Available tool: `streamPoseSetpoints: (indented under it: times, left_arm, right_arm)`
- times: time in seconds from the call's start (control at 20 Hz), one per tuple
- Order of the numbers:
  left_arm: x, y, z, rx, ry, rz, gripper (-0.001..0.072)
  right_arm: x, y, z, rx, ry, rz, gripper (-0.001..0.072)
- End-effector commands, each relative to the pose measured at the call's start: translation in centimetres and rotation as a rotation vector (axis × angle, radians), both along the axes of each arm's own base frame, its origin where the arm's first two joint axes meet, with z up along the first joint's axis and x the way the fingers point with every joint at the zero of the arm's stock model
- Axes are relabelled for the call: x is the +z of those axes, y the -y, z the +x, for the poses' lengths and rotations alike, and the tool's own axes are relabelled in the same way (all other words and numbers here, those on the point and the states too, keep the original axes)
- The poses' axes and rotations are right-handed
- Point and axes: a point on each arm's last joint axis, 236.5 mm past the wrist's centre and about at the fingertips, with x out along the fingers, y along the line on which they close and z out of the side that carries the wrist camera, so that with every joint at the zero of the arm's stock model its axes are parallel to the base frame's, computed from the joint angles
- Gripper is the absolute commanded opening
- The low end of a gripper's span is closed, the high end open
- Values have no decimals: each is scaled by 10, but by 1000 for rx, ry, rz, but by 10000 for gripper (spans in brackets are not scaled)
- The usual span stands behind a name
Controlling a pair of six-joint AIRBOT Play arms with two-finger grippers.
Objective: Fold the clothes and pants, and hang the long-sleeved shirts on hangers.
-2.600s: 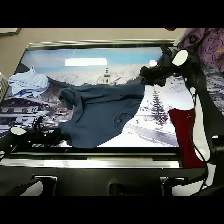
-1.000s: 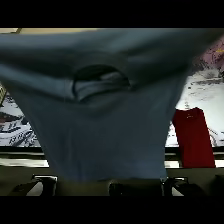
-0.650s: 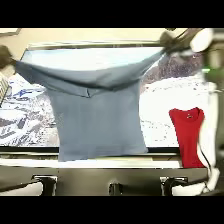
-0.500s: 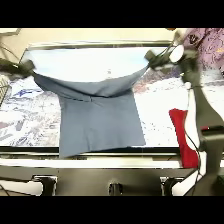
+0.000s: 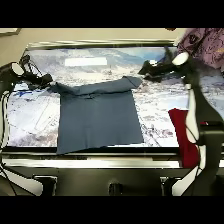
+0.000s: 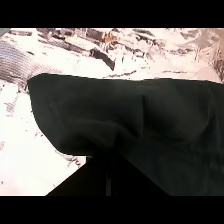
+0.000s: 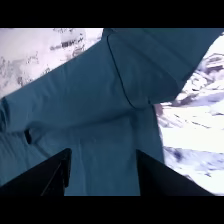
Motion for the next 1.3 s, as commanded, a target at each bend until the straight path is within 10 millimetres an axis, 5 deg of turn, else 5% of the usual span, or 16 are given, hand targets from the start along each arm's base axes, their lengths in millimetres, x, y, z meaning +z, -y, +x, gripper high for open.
streamPoseSetpoints:
  times: [0.0,0.1,0.2,0.45,0.65,0.85,1.05,1.2,1.25]
  left_arm:
    - [10,-1,-7,-1,-7,0,18]
    - [14,-1,-9,-4,-9,0,18]
    - [13,1,-12,-7,-19,-2,18]
    - [11,2,-15,-12,-34,-4,19]
    - [11,2,-15,-12,-35,-5,19]
    - [11,2,-15,-12,-35,-4,19]
    - [11,2,-15,-12,-35,-4,19]
    - [11,2,-15,-12,-35,-4,19]
    - [11,2,-15,-12,-35,-4,19]
  right_arm:
    - [27,77,-68,169,-49,-203,483]
    - [20,104,-110,187,-122,-198,483]
    - [-4,104,-147,173,-204,-111,483]
    - [-92,55,-227,156,-374,70,483]
    - [-139,12,-271,191,-466,113,484]
    - [-154,-15,-289,232,-491,95,483]
    - [-160,-27,-286,197,-497,68,443]
    - [-153,-28,-275,192,-470,77,32]
    - [-147,-26,-263,194,-436,64,26]
